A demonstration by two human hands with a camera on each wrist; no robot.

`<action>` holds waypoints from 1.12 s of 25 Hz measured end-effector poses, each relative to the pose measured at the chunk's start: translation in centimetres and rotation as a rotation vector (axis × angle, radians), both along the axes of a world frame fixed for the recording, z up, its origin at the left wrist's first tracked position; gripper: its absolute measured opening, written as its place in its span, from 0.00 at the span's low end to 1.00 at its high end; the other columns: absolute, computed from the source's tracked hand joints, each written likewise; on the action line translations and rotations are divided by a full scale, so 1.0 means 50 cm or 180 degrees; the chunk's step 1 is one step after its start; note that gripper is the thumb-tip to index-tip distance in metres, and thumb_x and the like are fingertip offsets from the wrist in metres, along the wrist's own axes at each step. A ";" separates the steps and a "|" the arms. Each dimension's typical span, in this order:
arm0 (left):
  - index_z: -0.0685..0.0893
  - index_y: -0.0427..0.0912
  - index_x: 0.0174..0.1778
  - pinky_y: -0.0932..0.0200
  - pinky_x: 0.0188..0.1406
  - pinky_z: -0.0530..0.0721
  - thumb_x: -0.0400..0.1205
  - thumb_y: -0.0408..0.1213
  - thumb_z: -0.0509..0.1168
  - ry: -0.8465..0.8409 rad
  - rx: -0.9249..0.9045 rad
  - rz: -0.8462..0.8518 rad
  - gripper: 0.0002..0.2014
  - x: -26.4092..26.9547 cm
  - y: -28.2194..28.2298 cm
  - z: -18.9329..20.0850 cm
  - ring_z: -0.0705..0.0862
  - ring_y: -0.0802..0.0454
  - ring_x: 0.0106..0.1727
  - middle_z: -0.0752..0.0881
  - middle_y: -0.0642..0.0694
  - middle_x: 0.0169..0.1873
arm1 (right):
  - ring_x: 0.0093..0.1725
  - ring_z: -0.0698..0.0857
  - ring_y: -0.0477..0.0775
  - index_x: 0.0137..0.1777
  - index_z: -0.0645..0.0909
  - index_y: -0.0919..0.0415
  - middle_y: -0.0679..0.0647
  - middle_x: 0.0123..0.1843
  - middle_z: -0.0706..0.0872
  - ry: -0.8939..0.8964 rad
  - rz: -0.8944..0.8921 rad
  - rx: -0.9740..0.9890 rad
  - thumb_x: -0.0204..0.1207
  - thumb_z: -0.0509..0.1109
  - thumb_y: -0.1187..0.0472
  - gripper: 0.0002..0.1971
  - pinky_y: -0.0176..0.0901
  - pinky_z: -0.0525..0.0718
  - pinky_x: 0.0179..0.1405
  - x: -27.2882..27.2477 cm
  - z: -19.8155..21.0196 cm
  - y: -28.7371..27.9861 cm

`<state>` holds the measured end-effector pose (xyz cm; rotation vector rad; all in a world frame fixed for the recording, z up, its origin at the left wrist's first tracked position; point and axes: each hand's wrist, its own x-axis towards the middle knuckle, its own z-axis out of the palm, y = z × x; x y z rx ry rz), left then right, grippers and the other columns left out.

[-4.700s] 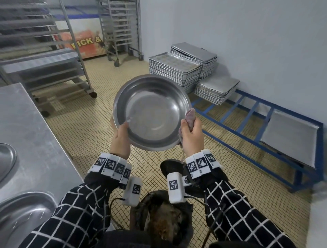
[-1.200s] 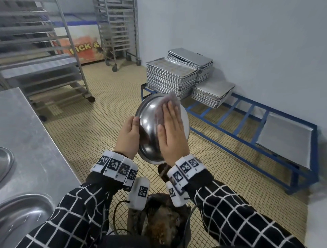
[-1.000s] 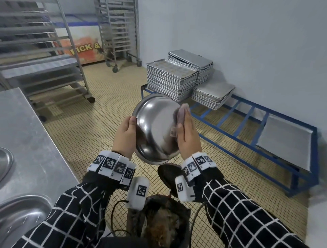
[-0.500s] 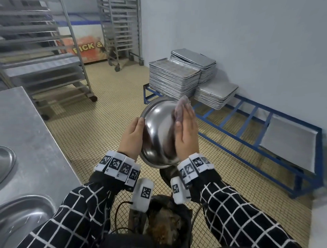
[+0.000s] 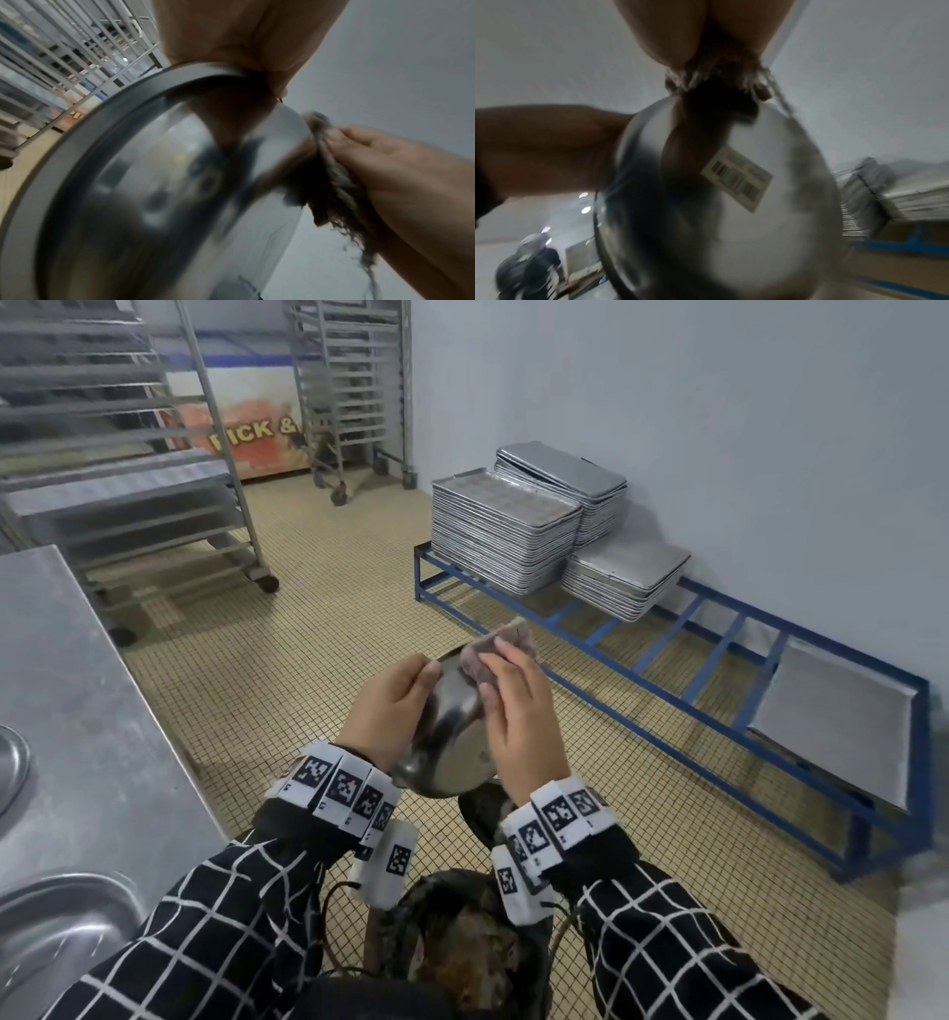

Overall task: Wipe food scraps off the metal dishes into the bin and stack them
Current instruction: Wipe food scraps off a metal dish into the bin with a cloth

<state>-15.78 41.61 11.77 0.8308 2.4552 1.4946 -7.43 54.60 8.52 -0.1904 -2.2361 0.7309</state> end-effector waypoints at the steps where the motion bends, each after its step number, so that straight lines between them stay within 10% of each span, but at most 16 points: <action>1: 0.76 0.49 0.37 0.57 0.36 0.75 0.87 0.45 0.55 0.0034 0.0008 -0.0020 0.14 0.000 0.001 -0.002 0.77 0.51 0.34 0.80 0.48 0.31 | 0.73 0.73 0.56 0.70 0.76 0.63 0.56 0.72 0.76 0.0009 -0.0033 0.0083 0.85 0.55 0.55 0.19 0.54 0.76 0.71 -0.010 -0.001 -0.004; 6: 0.75 0.49 0.35 0.54 0.39 0.75 0.87 0.45 0.54 0.0152 0.0266 0.0211 0.15 -0.013 -0.007 -0.008 0.77 0.49 0.35 0.79 0.47 0.31 | 0.71 0.75 0.51 0.74 0.72 0.60 0.54 0.72 0.76 -0.0227 -0.0562 -0.1241 0.87 0.53 0.55 0.20 0.48 0.77 0.70 -0.025 -0.003 0.035; 10: 0.74 0.49 0.34 0.50 0.39 0.75 0.88 0.44 0.54 0.0181 0.0268 0.0347 0.15 -0.022 -0.002 -0.011 0.76 0.49 0.34 0.78 0.47 0.30 | 0.67 0.77 0.42 0.81 0.61 0.56 0.48 0.74 0.73 -0.0062 -0.0142 -0.1404 0.87 0.54 0.60 0.23 0.21 0.76 0.57 0.003 -0.018 0.011; 14: 0.75 0.47 0.35 0.55 0.34 0.74 0.87 0.46 0.54 0.0393 0.0151 0.0299 0.15 -0.016 0.006 -0.002 0.75 0.52 0.32 0.78 0.48 0.29 | 0.85 0.50 0.52 0.82 0.60 0.56 0.52 0.85 0.56 -0.0189 0.0030 -0.0003 0.86 0.52 0.55 0.25 0.52 0.55 0.83 -0.017 -0.017 -0.016; 17: 0.79 0.48 0.36 0.56 0.33 0.75 0.86 0.50 0.55 0.0383 0.0227 0.0289 0.16 -0.012 0.001 0.001 0.77 0.51 0.31 0.80 0.49 0.28 | 0.84 0.51 0.48 0.81 0.62 0.57 0.53 0.84 0.60 -0.0090 -0.0238 0.0081 0.85 0.51 0.54 0.25 0.52 0.55 0.82 -0.036 -0.001 0.000; 24: 0.87 0.49 0.42 0.64 0.31 0.84 0.83 0.55 0.58 -0.0793 0.0958 0.0691 0.17 -0.026 -0.020 -0.015 0.87 0.55 0.30 0.89 0.49 0.28 | 0.64 0.78 0.48 0.71 0.74 0.47 0.45 0.66 0.80 -0.0140 -0.0662 -0.3029 0.88 0.52 0.52 0.16 0.34 0.75 0.53 0.001 -0.024 0.045; 28: 0.84 0.48 0.46 0.62 0.40 0.83 0.86 0.49 0.57 -0.0629 0.0902 0.0597 0.13 -0.032 -0.029 -0.040 0.84 0.56 0.38 0.87 0.50 0.36 | 0.49 0.83 0.48 0.56 0.78 0.55 0.46 0.46 0.83 -0.0381 -0.0765 -0.2938 0.87 0.54 0.51 0.13 0.35 0.74 0.37 0.021 -0.025 0.065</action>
